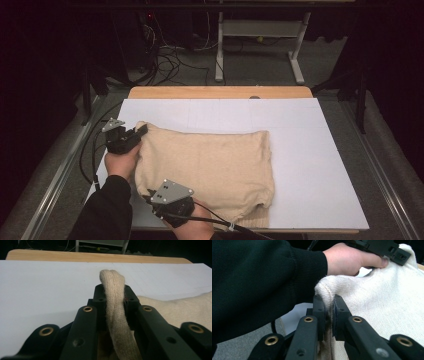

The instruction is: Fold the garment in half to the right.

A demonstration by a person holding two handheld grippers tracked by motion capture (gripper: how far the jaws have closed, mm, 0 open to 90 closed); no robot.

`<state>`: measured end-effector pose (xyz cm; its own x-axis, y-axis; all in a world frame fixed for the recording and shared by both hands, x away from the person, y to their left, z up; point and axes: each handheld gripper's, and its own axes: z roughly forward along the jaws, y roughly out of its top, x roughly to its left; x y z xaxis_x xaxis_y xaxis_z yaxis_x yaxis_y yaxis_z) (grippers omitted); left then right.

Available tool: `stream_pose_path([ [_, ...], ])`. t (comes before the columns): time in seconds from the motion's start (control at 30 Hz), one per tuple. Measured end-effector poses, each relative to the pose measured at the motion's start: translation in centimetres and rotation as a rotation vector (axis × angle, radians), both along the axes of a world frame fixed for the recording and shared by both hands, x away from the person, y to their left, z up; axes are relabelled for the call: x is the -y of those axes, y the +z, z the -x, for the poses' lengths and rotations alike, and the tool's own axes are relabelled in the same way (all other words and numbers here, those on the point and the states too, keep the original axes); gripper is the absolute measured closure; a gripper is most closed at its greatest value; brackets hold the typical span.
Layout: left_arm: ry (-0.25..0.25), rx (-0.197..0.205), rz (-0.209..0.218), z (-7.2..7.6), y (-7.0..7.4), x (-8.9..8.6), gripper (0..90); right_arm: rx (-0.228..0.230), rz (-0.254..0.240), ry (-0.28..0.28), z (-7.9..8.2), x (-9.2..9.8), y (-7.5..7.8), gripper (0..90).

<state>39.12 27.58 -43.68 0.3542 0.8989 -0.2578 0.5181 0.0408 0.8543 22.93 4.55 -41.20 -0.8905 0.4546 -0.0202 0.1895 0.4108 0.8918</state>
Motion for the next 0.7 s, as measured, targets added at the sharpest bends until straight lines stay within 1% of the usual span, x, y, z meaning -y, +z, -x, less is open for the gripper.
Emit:
stream_pose_path([
  [0.13, -0.002, -0.007, -0.017, 0.4, 0.2, -1.0, 76.5, 0.005, -0.01, 0.015, 0.1, -1.1, 0.4, 84.5],
  [0.23, 0.004, -0.015, -0.013, 0.6, 0.4, -1.6, 76.5, 0.013, -0.011, 0.027, 0.1, -1.8, 0.6, 84.5],
  [0.27, 0.006, -0.016, -0.02, 0.7, 0.4, -1.7, 76.5, 0.014, -0.01, 0.03, 0.1, -1.9, 0.6, 84.5],
  [0.4, 0.002, -0.015, -0.023, 0.7, 0.3, -1.6, 76.5, 0.003, -0.003, 0.03, 0.1, -2.0, 0.1, 84.5],
  [0.5, 0.001, -0.03, -0.022, 0.6, -0.1, -1.6, 76.5, -0.015, 0.033, 0.041, 0.1, -2.1, -0.9, 84.4],
  [0.57, -0.003, -0.038, -0.022, 0.6, -0.4, -1.7, 76.4, -0.033, 0.073, 0.051, 0.1, -2.3, -1.9, 84.4],
  [0.7, -0.007, -0.053, -0.02, 0.5, -1.2, -2.0, 76.4, -0.052, 0.133, 0.071, 0.4, -3.2, -3.9, 84.2],
])
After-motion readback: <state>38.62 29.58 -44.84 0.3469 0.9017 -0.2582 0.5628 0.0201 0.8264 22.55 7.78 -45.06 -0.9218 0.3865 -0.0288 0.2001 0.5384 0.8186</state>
